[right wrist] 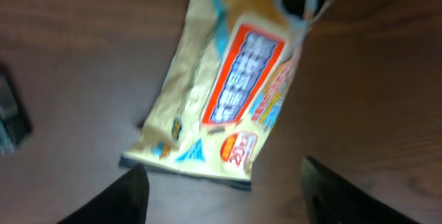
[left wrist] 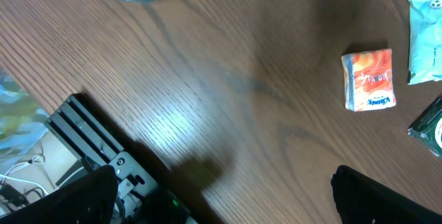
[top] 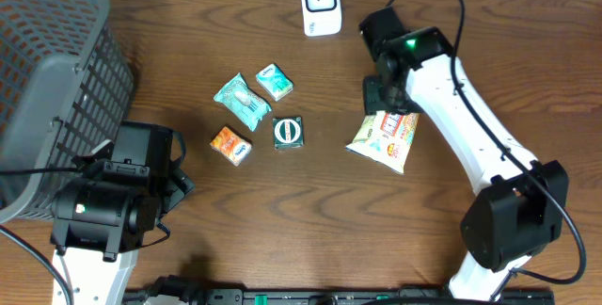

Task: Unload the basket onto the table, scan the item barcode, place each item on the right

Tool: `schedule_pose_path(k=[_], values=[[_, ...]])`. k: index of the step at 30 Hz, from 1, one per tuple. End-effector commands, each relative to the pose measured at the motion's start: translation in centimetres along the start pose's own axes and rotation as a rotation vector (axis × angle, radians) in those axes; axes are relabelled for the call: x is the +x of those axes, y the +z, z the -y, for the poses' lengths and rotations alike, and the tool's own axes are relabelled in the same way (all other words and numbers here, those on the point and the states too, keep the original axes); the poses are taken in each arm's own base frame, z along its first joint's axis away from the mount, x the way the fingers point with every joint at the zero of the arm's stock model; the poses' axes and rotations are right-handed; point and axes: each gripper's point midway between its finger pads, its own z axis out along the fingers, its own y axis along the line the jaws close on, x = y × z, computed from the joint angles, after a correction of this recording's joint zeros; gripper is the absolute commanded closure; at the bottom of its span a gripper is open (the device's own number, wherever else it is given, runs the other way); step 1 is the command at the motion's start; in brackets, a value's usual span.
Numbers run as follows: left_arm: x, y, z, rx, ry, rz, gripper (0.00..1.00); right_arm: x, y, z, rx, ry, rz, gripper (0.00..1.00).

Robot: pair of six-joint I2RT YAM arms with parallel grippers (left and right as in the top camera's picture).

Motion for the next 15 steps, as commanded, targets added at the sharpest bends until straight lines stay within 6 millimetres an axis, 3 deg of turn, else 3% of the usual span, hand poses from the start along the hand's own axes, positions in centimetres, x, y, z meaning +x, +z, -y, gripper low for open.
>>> schedule_pose_path(k=[1, 8, 12, 15], values=[[-0.5, -0.5, -0.1, 0.005, -0.02, 0.025, 0.02, -0.7, 0.1, 0.4, 0.021, 0.021, 0.023, 0.35], [-0.5, -0.5, -0.1, 0.005, -0.02, 0.025, 0.03, -1.8, 1.7, 1.2, 0.047, 0.011, 0.033, 0.36], [-0.5, -0.5, -0.1, 0.005, -0.02, 0.025, 0.02, -1.6, 2.9, -0.2, -0.071, 0.038, -0.024, 0.35], [-0.6, -0.5, -0.1, 0.004, -0.02, 0.025, 0.02, -1.1, 3.8, -1.8, -0.148, 0.036, -0.067, 0.21]])
